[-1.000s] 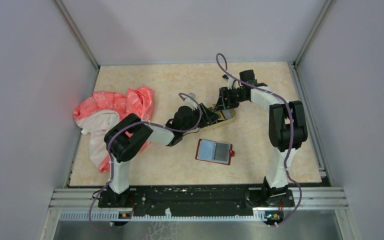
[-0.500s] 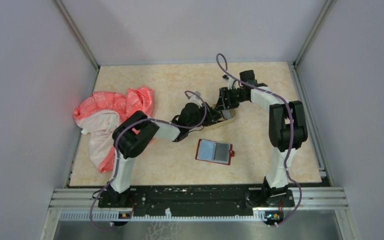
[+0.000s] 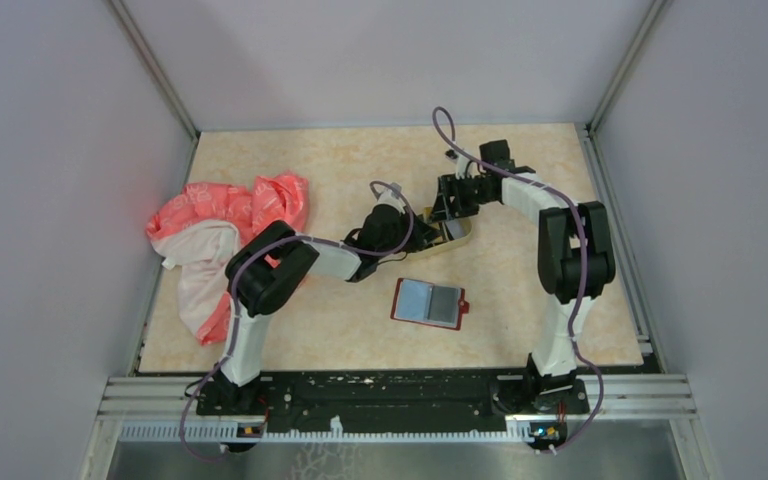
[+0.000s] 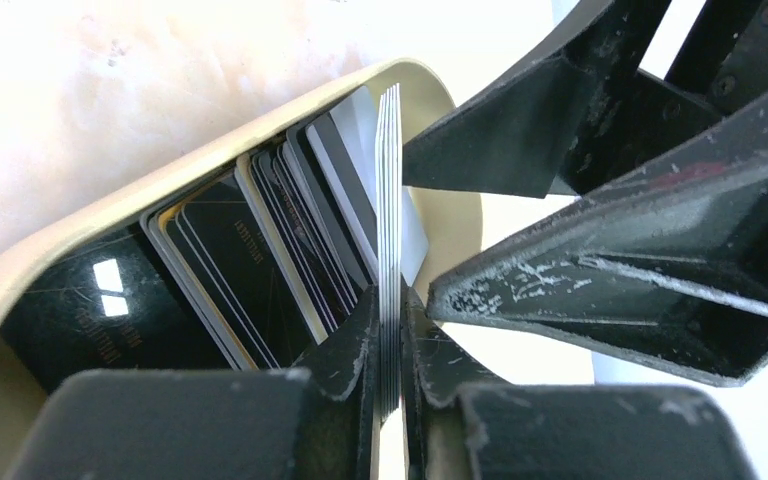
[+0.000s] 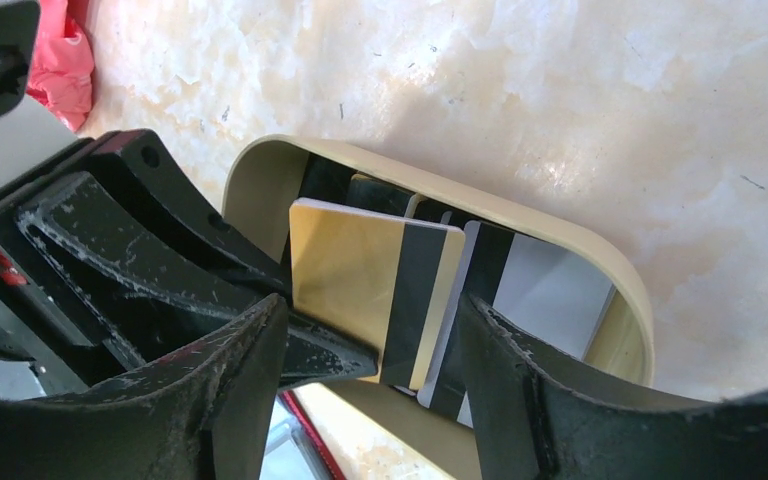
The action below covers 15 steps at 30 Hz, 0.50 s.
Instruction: Put the credit cards into the card holder
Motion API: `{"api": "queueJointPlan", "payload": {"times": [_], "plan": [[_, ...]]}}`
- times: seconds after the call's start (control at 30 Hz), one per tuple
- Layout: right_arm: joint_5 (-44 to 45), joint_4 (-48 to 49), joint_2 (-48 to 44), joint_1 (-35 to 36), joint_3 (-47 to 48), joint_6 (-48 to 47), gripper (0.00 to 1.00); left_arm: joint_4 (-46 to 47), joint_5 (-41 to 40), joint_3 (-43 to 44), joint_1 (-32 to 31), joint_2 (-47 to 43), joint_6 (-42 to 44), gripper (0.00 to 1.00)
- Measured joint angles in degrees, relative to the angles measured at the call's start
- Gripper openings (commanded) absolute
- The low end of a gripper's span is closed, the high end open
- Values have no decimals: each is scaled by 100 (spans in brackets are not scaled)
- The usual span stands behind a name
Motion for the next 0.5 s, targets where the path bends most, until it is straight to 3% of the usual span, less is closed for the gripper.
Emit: {"api": "queueJointPlan", "payload": {"times": [0.5], "plan": [[-66,-42,-356,-177,0,-83,66,-81,90,7,61,-2,-262,15]]}}
